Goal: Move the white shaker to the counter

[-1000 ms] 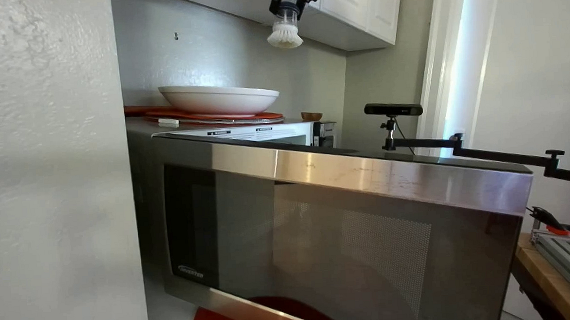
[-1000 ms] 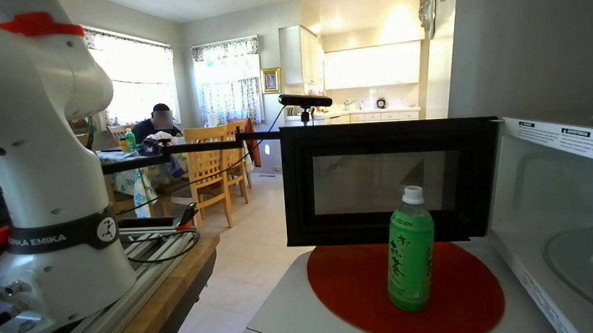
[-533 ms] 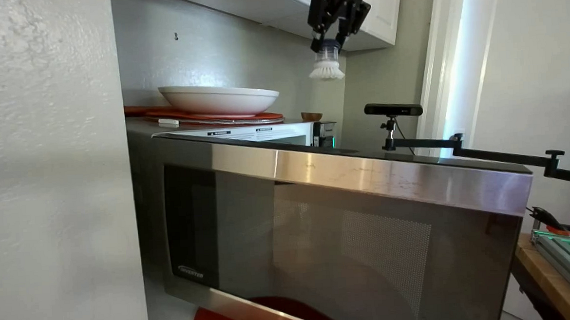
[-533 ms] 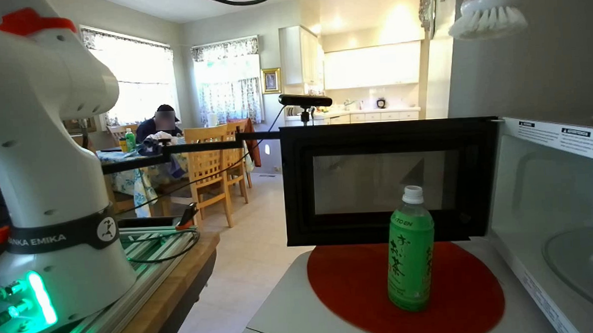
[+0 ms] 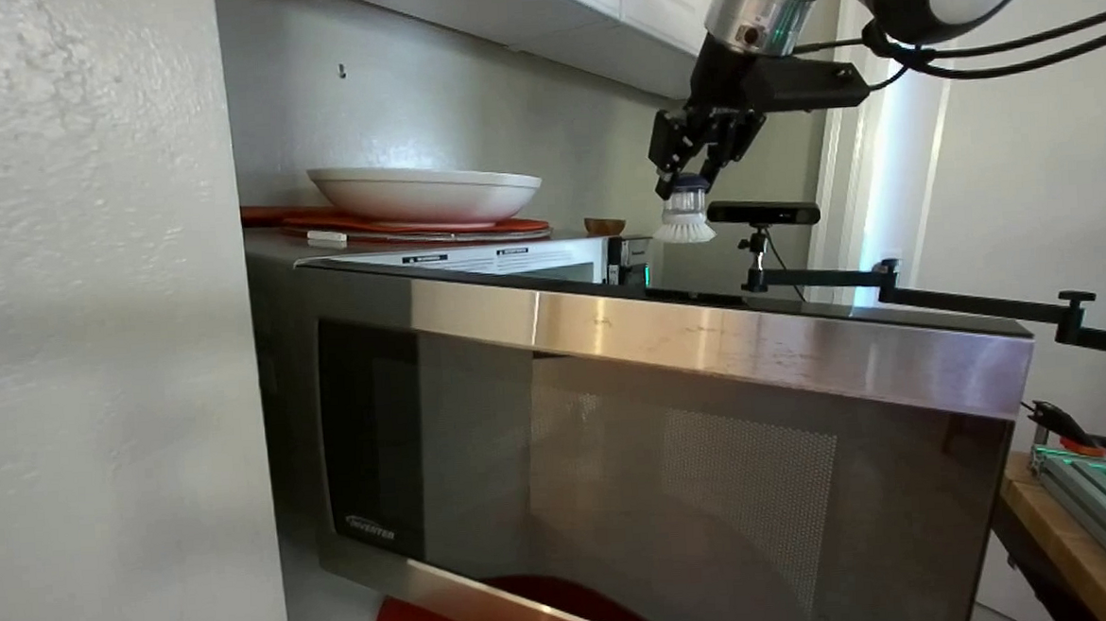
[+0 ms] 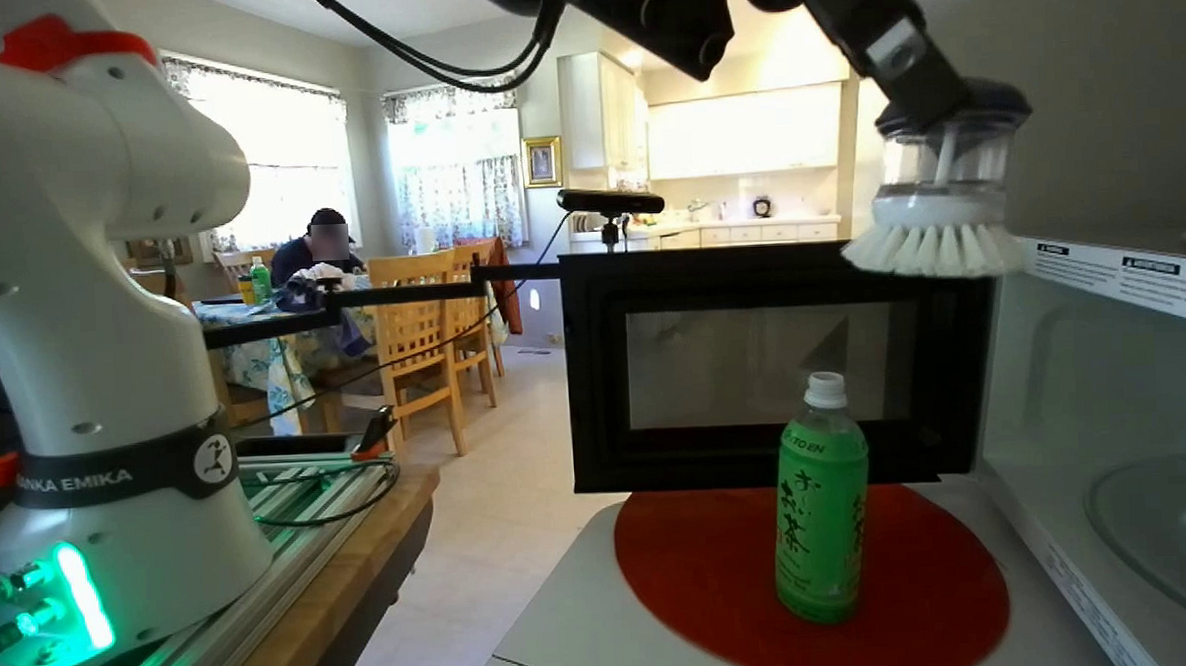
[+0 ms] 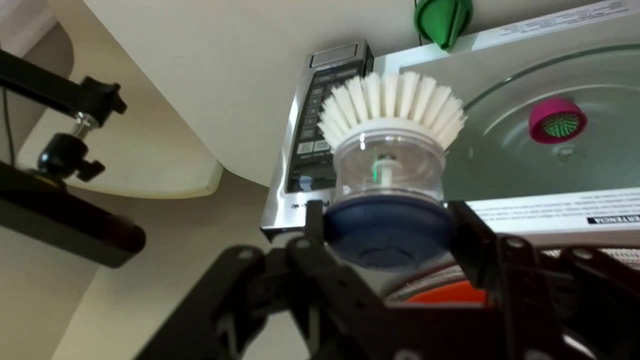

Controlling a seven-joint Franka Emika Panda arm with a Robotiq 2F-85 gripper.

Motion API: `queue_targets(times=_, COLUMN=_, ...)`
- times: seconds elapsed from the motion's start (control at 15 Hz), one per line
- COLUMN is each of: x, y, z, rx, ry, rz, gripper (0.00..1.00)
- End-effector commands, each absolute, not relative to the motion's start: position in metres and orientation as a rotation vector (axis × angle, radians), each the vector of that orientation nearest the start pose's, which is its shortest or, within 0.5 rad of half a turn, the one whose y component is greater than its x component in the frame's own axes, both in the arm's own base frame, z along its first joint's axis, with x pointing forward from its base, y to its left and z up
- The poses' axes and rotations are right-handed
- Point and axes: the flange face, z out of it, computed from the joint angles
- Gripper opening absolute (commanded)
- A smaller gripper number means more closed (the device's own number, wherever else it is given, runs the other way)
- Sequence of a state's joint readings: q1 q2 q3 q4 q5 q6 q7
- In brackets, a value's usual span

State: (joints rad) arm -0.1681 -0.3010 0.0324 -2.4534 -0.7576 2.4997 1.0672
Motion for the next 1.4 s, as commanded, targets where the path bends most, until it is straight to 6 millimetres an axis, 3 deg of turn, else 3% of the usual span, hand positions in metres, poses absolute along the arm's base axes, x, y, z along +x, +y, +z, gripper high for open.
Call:
queue_targets(times=0.0, x=0.445, y=-0.061, z=0.419, rx=-3.105, ry=1.198, rz=-0.998, gripper=0.38)
queue_targets(times=0.27, x=0.423, y=-0.058, z=0.373, rx=-3.027, ry=1.244, rz=-1.079, gripper=0.38)
queue_targets(times=0.53, x=0.405, y=-0.06, z=0.344, rx=-2.944, ry=1.306, rz=-1.183, gripper=0.38)
queue_targets(times=0.73, x=0.399, y=-0.066, z=0.32, rx=-2.929, ry=1.358, rz=-1.228, gripper=0.38)
queue_targets(times=1.33, x=0.397, y=-0.084, z=0.254, rx=-2.932, ry=1.416, rz=-1.117, gripper=0.38)
